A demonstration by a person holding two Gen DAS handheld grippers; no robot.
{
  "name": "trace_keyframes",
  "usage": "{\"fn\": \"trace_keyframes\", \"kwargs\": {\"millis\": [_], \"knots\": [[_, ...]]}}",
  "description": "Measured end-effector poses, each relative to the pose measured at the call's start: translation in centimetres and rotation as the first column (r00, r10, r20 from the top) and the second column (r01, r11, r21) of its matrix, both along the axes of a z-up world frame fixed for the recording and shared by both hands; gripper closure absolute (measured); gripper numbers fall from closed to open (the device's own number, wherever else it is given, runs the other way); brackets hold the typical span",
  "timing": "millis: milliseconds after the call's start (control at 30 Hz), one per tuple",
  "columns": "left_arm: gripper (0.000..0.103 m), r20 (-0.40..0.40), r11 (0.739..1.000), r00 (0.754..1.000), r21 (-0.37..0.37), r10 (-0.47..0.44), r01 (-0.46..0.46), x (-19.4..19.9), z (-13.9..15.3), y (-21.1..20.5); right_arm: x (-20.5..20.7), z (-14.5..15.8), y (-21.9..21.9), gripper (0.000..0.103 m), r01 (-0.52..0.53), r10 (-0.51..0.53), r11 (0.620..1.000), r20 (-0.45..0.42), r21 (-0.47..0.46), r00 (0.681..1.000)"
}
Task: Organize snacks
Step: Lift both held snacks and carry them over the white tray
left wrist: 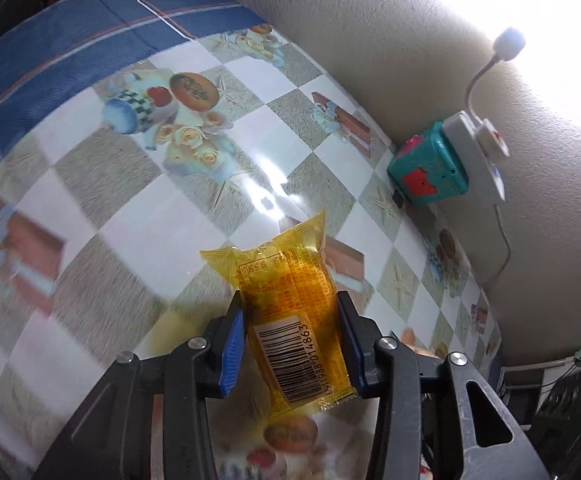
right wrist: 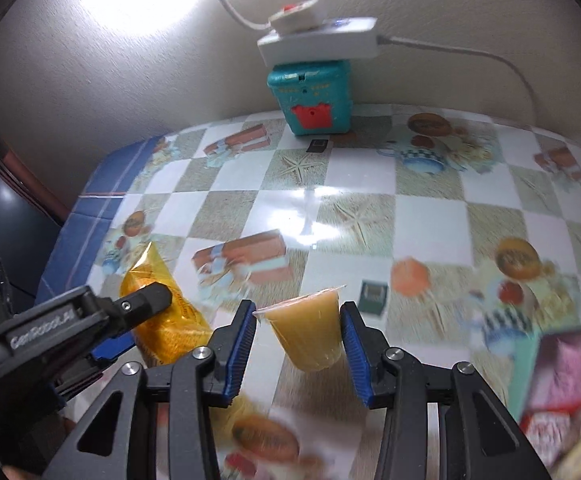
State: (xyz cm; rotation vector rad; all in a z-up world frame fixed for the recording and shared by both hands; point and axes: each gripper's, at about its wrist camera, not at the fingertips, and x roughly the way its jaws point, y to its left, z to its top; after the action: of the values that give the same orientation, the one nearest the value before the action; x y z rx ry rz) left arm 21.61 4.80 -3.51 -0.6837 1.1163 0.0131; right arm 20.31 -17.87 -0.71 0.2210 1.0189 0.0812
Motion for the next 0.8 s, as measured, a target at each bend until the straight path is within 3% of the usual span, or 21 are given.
{"fn": "trace_keyframes", "kwargs": {"millis": [200,333,800], "knots": [[0.059,0.048,1.000,0.999,0.008,0.010,-0.010,-4.0,4.5,-0.6,-5.3,3.1,-1.0,0.057,0.056,-0.057,0.997,0.030,0.048,0.998],[0.059,0.078,1.000,0.997,0.025,0.000,-0.002,-7.4,6.6,-1.1,-9.5,5.0,-1.2,0.057,0.089,-0.090,0.996,0.061,0.023,0.994],[0.059,0.140,0.999,0.989,0.025,-0.039,0.036,-15.0,8.4,-2.1,-18.7,7.0,-3.0,0.057,0.174,-0.177,0.984,0.072,0.041,0.982]]}}
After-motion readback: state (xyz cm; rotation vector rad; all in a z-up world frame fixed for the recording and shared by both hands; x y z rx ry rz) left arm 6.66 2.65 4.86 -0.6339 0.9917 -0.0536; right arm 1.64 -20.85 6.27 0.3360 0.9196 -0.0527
